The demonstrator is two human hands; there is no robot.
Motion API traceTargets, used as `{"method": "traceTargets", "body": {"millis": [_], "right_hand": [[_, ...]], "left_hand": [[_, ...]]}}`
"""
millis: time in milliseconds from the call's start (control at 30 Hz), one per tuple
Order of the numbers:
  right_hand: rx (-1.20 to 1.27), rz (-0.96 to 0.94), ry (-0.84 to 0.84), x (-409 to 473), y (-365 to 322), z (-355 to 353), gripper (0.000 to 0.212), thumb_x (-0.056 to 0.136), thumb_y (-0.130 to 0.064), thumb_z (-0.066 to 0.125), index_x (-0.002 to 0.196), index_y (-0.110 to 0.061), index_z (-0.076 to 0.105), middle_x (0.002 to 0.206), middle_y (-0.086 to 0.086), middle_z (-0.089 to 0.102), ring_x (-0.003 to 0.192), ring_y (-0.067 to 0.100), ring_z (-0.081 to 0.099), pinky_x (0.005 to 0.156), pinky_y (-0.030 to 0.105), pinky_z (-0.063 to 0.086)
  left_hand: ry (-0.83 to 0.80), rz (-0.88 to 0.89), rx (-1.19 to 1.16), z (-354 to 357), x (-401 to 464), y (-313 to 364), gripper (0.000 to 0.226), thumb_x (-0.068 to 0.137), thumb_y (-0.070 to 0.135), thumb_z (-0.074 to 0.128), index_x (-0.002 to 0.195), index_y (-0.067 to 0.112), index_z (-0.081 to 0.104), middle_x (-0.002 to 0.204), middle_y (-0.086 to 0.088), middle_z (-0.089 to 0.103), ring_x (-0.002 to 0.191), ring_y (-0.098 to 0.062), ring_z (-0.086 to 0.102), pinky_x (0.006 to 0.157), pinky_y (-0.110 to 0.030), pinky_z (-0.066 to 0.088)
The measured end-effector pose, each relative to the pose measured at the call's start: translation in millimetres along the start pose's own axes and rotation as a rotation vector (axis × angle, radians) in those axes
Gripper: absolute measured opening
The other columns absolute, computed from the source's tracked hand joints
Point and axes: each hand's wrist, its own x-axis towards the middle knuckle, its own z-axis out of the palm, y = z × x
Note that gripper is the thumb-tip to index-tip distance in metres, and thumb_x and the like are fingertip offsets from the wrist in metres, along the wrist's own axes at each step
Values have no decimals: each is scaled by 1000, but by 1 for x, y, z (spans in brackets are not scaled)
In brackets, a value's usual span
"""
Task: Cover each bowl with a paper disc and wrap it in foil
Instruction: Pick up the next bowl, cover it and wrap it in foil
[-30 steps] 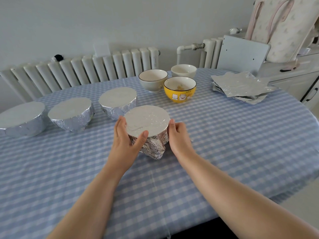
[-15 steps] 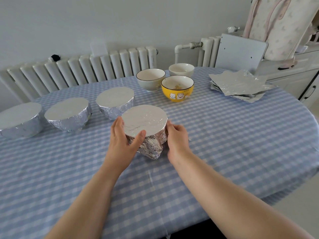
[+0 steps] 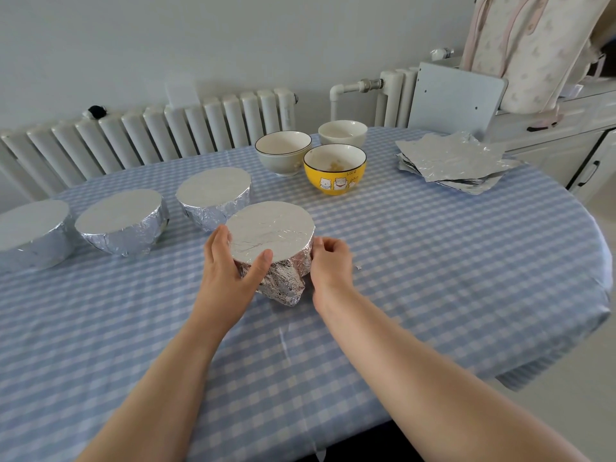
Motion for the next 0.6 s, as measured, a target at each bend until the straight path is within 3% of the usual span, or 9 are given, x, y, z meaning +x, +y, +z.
{"method": "traceTargets", "body": {"millis": [100,233,433,600], "right_hand": [[-25,6,-6,0,1,1,12,102,-22,48,94,-17,55,89,0,61,75,13,54,64,29,45],[-43,16,-3,-1,1,3,9,100,-21,50,93,-19,56,97,5,66,80,18,58,72,35,50],[-107,-83,-23,0,-3,-3,10,100,-13,49,95,-17,56,91,-1,61,74,10,54,62,22,43],[-179,-104,-52,0,-2,-7,8,101,-15,46,101,-17,54,90,-5,58,73,5,50,60,21,40]], "left_hand": [[-5,-4,11,0,-1,0,102,74,62,52,153,7,19,155,-4,23,142,-16,27,110,-22,23],[-7,-5,10,0,-1,1,102,74,62,53,153,7,19,155,-5,24,142,-16,28,110,-23,24],[8,-6,1,1,0,2,103,73,61,53,153,6,19,154,-5,24,142,-16,28,109,-22,23],[3,-5,0,2,0,3,102,75,59,53,154,6,17,154,-5,23,141,-13,27,106,-18,21]]}}
